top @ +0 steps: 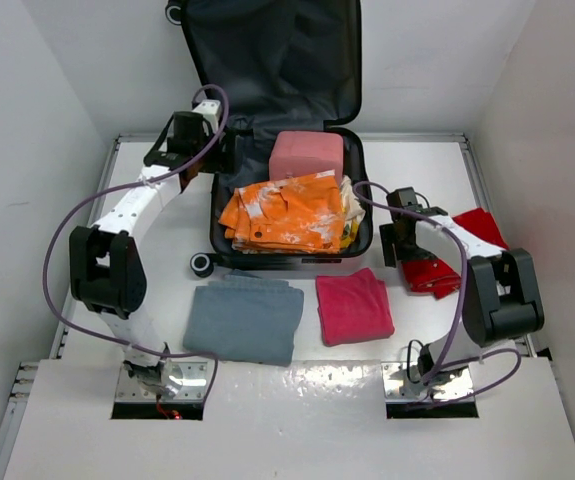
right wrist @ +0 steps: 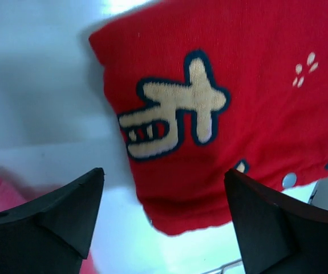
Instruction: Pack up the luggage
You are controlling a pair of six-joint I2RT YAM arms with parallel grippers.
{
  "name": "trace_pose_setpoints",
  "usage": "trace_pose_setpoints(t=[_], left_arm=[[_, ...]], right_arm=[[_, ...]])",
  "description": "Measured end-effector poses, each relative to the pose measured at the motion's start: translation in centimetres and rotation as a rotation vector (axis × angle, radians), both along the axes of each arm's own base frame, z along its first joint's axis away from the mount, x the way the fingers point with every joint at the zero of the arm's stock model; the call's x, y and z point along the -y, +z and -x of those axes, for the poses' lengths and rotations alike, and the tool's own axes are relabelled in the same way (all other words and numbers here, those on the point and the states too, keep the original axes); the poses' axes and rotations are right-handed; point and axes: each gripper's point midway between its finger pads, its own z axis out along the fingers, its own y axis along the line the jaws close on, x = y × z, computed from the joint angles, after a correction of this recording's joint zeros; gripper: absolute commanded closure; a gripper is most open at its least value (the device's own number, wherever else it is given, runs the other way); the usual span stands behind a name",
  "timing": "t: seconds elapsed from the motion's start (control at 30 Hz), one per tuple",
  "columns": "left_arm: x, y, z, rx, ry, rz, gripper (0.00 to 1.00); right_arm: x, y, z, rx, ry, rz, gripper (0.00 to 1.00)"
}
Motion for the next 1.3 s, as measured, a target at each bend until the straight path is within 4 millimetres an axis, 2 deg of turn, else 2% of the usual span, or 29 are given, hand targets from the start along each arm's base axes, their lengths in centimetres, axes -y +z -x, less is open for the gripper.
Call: trace_pose_setpoints(t=[0.17, 0.4, 0.53, 0.63, 0.73, 0.77, 0.83, 0.87, 0.9, 1.0, 1.1, 1.17, 1.3], left_arm=[[-0.6, -0.3, 0.5, -0.011, 0.006, -0.008, 0.06], [-1.7, -0.2, 0.3, -0.012, 0.023, -0.002, 0.06], [-2.1, -0.2, 0.3, -0.013, 0.023, 0.006, 0.06], [-2.2, -0.1, 0.2, -0.014, 0.023, 0.011, 0.06], [-2.4, 0.6, -0.4, 0.002, 0.022, 0.018, 0.06], [-2.5, 0.9, -0.7, 0.008, 0.024, 0.019, 0.06], [-2.8, 1.3, -1.2, 0.02, 0.027, 0.025, 0.06], [-3.0, 1.4, -1.4, 0.021, 0.033, 0.028, 0.06], [-3.2, 1.4, -1.5, 0.022, 0.037, 0.031, 0.06], [-3.8, 1.0, -1.8, 0.014, 0.052, 0.039, 0.06], [-3.9, 0.7, -1.8, 0.001, 0.053, 0.062, 0.06], [-3.8, 0.6, -1.8, -0.004, 0.051, 0.081, 0.06], [-4.0, 0.6, -1.9, -0.009, 0.056, 0.104, 0.06]], right_arm=[[0.6, -0.8, -0.4, -0.019, 0.019, 0.013, 0.06], [3.0, -2.1, 0.5, -0.067, -0.03, 0.014, 0.06], [3.8, -3.4, 1.3, -0.124, -0.033, -0.007, 0.18], [3.7, -3.5, 1.2, -0.132, -0.012, -0.018, 0.25], [3.8, -3.7, 1.0, -0.14, 0.011, -0.012, 0.48], [3.9, -3.9, 0.9, -0.144, 0.016, -0.008, 0.63], [4.3, -4.1, 0.8, -0.156, 0.024, 0.008, 0.79], [4.5, -4.1, 0.7, -0.161, 0.023, 0.016, 0.93], [4.6, -4.0, 0.7, -0.166, 0.024, 0.02, 0.99], [4.7, -3.7, 0.4, -0.188, 0.019, -0.007, 1.0], [4.4, -2.9, -0.2, -0.201, -0.027, -0.121, 1.0], [3.6, -1.3, -1.9, -0.164, -0.06, -0.24, 1.0], [1.6, 5.3, -7.3, 0.055, -0.06, -0.461, 1.0]])
